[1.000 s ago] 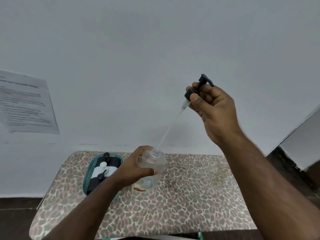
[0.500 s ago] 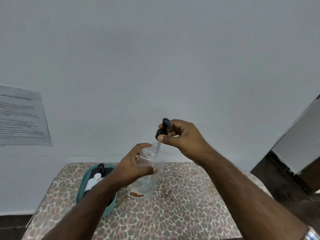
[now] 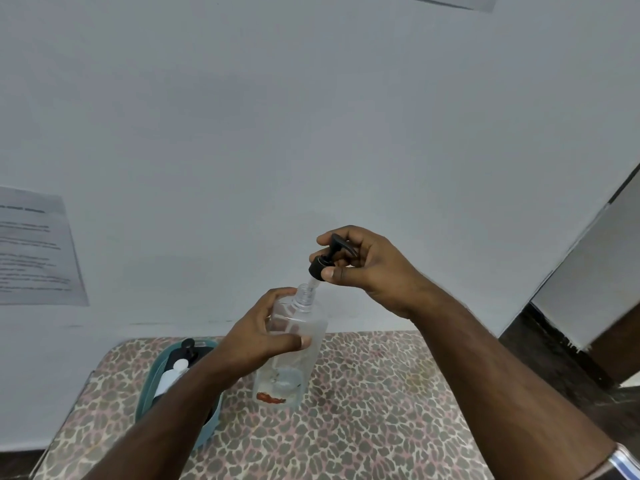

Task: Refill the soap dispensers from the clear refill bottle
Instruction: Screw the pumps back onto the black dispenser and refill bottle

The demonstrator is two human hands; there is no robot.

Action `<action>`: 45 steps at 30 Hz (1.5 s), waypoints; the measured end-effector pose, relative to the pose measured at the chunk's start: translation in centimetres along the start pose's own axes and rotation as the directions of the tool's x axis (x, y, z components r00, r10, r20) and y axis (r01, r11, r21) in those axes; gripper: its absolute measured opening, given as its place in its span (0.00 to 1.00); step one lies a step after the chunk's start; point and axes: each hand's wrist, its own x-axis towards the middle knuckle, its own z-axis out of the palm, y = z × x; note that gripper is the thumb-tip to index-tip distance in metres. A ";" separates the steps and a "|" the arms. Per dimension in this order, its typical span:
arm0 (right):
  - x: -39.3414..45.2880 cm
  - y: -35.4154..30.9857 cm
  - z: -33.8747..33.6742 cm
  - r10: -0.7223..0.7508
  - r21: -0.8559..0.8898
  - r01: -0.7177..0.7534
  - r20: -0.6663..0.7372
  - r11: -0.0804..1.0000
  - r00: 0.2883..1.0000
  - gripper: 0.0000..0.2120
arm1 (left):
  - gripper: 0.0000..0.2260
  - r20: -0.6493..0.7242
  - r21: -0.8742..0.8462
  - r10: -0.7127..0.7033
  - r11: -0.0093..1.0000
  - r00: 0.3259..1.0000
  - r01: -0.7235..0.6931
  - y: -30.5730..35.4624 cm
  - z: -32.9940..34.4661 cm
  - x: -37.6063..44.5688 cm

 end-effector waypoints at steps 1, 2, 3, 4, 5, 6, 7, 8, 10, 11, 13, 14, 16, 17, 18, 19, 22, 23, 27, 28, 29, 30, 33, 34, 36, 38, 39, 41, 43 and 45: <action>0.0 -0.1 -0.2 -0.001 -0.014 0.001 0.002 1.000 1.000 0.19 | 0.29 -0.001 0.004 0.003 1.000 1.000 -0.003 0.1 0.1 0.0; 0.0 -0.2 -0.3 -0.004 -0.029 0.004 -0.001 1.000 1.000 0.19 | 0.29 -0.003 0.008 0.006 1.000 1.000 -0.006 0.2 0.0 0.0; 0.0 -0.2 -0.4 -0.007 -0.044 0.006 -0.007 0.999 1.000 0.19 | 0.29 -0.005 0.010 0.009 1.000 1.000 -0.009 0.2 0.1 0.0; 0.1 -0.2 -0.4 -0.008 -0.062 0.007 -0.012 0.998 1.000 0.20 | 0.29 -0.008 0.010 0.012 1.000 1.000 -0.012 0.3 0.1 0.0; 0.2 -0.3 -0.4 -0.006 -0.082 0.005 -0.009 0.997 1.000 0.20 | 0.29 -0.010 0.011 0.017 1.000 1.000 -0.017 0.4 0.1 0.0; 0.2 -0.3 -0.3 -0.002 -0.106 0.002 0.000 0.994 1.000 0.20 | 0.30 -0.011 0.011 0.022 1.000 1.000 -0.022 0.5 0.0 0.1; 0.3 -0.3 -0.2 0.003 -0.133 -0.001 0.015 0.991 1.000 0.21 | 0.30 -0.011 0.011 0.029 1.000 1.000 -0.028 0.6 0.1 0.1; 0.3 -0.2 -0.1 0.007 -0.160 -0.002 0.028 0.987 1.000 0.21 | 0.30 -0.013 0.012 0.036 0.999 0.999 -0.036 0.9 0.1 0.2; 0.5 -0.1 0.3 0.015 -0.198 -0.009 0.029 0.980 0.999 0.22 | 0.29 -0.023 0.011 0.058 0.998 0.998 -0.057 1.3 0.3 0.3; 0.5 0.0 0.5 0.013 -0.203 -0.010 0.013 0.979 1.000 0.21 | 0.29 -0.031 0.005 0.071 0.997 0.997 -0.071 1.4 0.4 0.3; 0.6 0.2 1.0 -0.007 -0.211 0.000 -0.034 0.977 0.999 0.20 | 0.29 -0.046 -0.002 0.086 0.996 0.995 -0.086 1.8 0.5 0.4; 0.7 0.2 1.2 -0.014 -0.232 0.001 -0.053 0.973 0.998 0.20 | 0.28 -0.048 -0.003 0.088 0.996 0.995 -0.089 1.9 0.6 0.5; 0.8 0.3 1.2 -0.003 -0.283 -0.010 -0.045 0.959 0.999 0.26 | 0.28 -0.049 0.002 0.089 0.996 0.995 -0.089 2.1 0.8 0.7; 0.7 0.2 1.0 0.010 -0.278 -0.016 -0.024 0.960 1.000 0.29 | 0.27 -0.049 0.003 0.086 0.996 0.995 -0.086 2.2 0.8 0.7; 0.6 0.2 0.8 0.028 -0.245 -0.028 -0.004 0.969 1.000 0.30 | 0.27 -0.051 0.003 0.081 0.997 0.995 -0.081 2.2 0.8 0.8; 0.5 0.2 0.6 0.041 -0.188 -0.039 0.010 0.981 0.999 0.30 | 0.27 -0.055 0.005 0.075 0.997 0.996 -0.075 2.2 0.9 0.8; 0.4 0.3 0.8 0.036 -0.081 -0.039 -0.036 0.996 0.999 0.29 | 0.28 -0.080 0.015 0.069 0.998 0.994 -0.068 2.2 1.1 0.9; 0.5 0.4 1.0 0.024 -0.113 -0.034 -0.086 0.993 0.996 0.30 | 0.28 -0.093 0.016 0.068 0.998 0.993 -0.066 2.3 1.2 0.9; 0.7 0.8 1.3 0.005 -0.232 -0.039 -0.148 0.972 0.989 0.36 | 0.28 -0.117 0.023 0.074 0.997 0.990 -0.071 2.4 1.3 0.9; 0.6 0.8 1.1 0.017 -0.186 -0.041 -0.126 0.982 0.992 0.34 | 0.28 -0.120 0.022 0.074 0.997 0.990 -0.072 2.4 1.3 1.0; 0.6 0.8 1.0 0.033 -0.129 -0.046 -0.102 0.991 0.994 0.33 | 0.28 -0.125 0.023 0.073 0.997 0.990 -0.070 2.4 1.3 1.0; 0.5 0.7 0.9 0.042 -0.094 -0.050 -0.085 0.994 0.995 0.32 | 0.28 -0.131 0.025 0.070 0.997 0.989 -0.067 2.4 1.3 1.1; 0.8 0.9 1.3 0.017 -0.186 -0.046 -0.154 0.981 0.988 0.35 | 0.29 -0.155 0.031 0.069 0.997 0.985 -0.065 2.4 1.2 1.1; 0.8 1.0 1.4 0.012 -0.215 -0.050 -0.176 0.975 0.984 0.38 | 0.29 -0.161 0.037 0.070 0.997 0.984 -0.065 2.4 1.2 1.1; 0.8 1.0 1.4 0.031 -0.197 -0.064 -0.165 0.978 0.986 0.39 | 0.28 -0.162 0.041 0.071 0.997 0.984 -0.065 2.4 1.3 1.0; 0.8 1.1 1.1 0.057 -0.130 -0.072 -0.117 0.989 0.992 0.37 | 0.28 -0.159 0.043 0.065 0.997 0.985 -0.058 2.3 1.2 1.1; 0.8 1.0 1.1 0.062 -0.107 -0.073 -0.099 0.992 0.993 0.37 | 0.28 -0.160 0.045 0.060 0.998 0.985 -0.053 2.3 1.2 1.1; 0.8 0.8 1.4 0.061 -0.108 -0.074 -0.117 0.991 0.991 0.41 | 0.28 -0.167 0.045 0.059 0.998 0.984 -0.052 2.3 1.2 1.0; 0.8 0.9 1.6 0.049 -0.132 -0.072 -0.173 0.989 0.984 0.47 | 0.28 -0.173 0.043 0.067 0.997 0.983 -0.060 2.3 1.2 1.1; 0.8 1.1 1.5 0.055 -0.115 -0.075 -0.165 0.991 0.985 0.48 | 0.28 -0.168 0.039 0.068 0.997 0.983 -0.062 2.4 1.2 1.0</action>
